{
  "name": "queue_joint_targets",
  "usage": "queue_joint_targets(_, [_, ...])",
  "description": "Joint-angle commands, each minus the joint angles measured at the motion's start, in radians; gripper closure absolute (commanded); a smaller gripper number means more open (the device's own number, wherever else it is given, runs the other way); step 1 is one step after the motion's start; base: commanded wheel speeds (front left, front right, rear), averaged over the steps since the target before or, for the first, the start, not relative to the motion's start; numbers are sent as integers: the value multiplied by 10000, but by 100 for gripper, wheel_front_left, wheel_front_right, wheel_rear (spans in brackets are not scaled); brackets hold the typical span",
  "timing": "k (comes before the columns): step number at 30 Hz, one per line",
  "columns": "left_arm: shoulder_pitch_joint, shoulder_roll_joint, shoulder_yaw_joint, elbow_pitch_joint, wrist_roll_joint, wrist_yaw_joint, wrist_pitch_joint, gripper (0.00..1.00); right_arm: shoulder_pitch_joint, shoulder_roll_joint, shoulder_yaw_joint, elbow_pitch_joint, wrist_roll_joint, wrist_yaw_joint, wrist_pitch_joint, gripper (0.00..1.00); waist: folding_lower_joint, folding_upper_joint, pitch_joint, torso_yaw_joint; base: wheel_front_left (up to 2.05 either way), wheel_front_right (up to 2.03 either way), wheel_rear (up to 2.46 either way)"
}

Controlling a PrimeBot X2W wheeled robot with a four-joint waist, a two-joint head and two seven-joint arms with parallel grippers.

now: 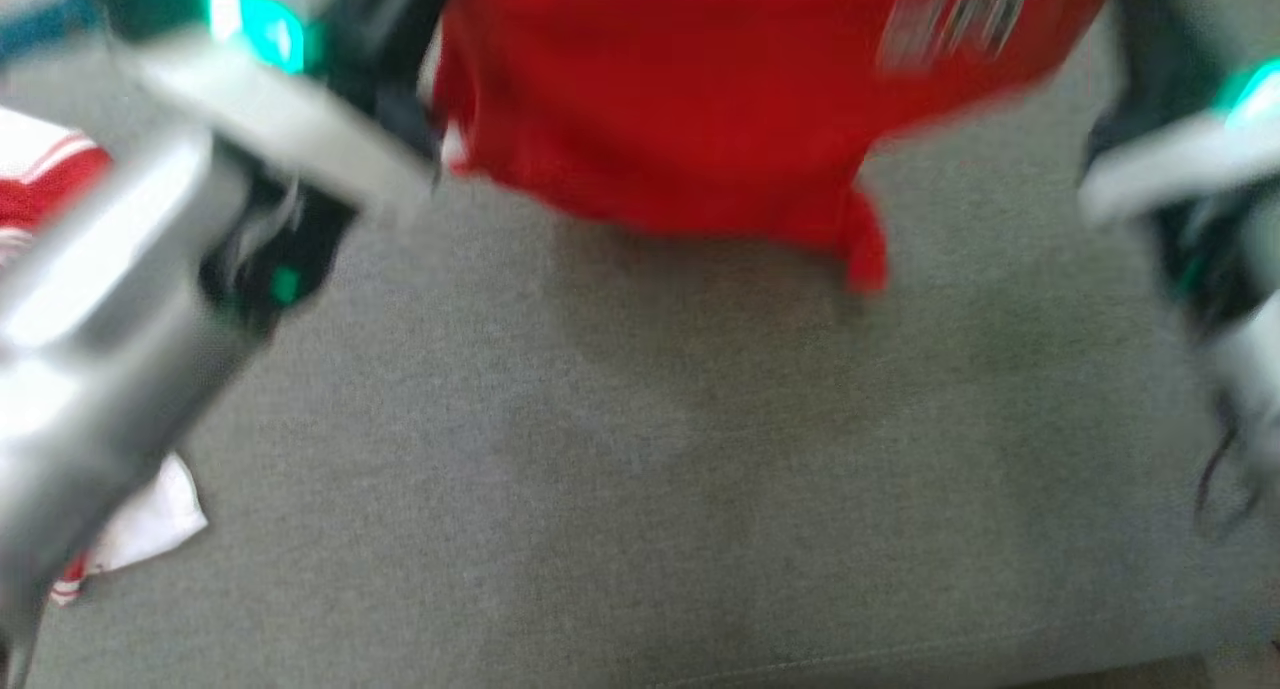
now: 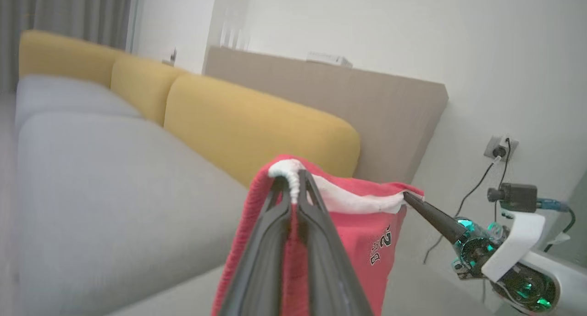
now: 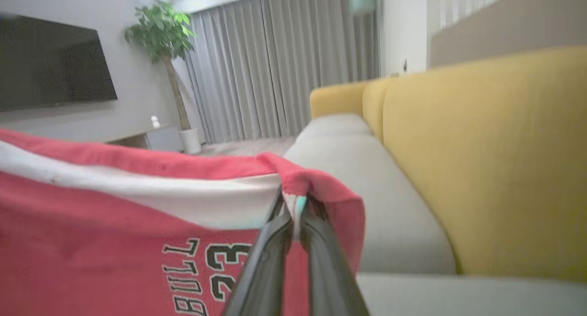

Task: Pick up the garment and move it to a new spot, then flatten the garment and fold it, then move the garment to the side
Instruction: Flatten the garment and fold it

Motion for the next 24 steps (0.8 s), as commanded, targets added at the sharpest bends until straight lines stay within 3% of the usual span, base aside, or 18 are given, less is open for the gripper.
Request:
queue_joint_targets(1, [-1189,-1,665,72,398,-59,-281,100,-900,-272,-81,-329,67,67,110,100,0,0,433,89,0,0,0])
queue_joint_targets(7, [-3873,-1797,1161,1884,1503,-59,-1672,100,-3816,-765,-554,554,-206,67,-118,100,0,0,1310,323,0,0,0])
queue_joint_targets(10, [-4446,-2331,1371,2110,1698,-59,-1867,100,-4435,-970,-530,704,-387,67,-334,100,0,0,1488,365,0,0,0])
queue_joint_targets(16, [-3097,-2119,1545,845,2140,-59,-1899,100,-3678,-1258,-428,362,-357,67,-596,100,0,0,1531,215,0,0,0])
queue_joint_targets(24, [1294,-1264,966,-751,2929,-59,-1902,100,-35,-1257,-916,-669,-51,67,-741,100,0,0,902,176,0,0,0])
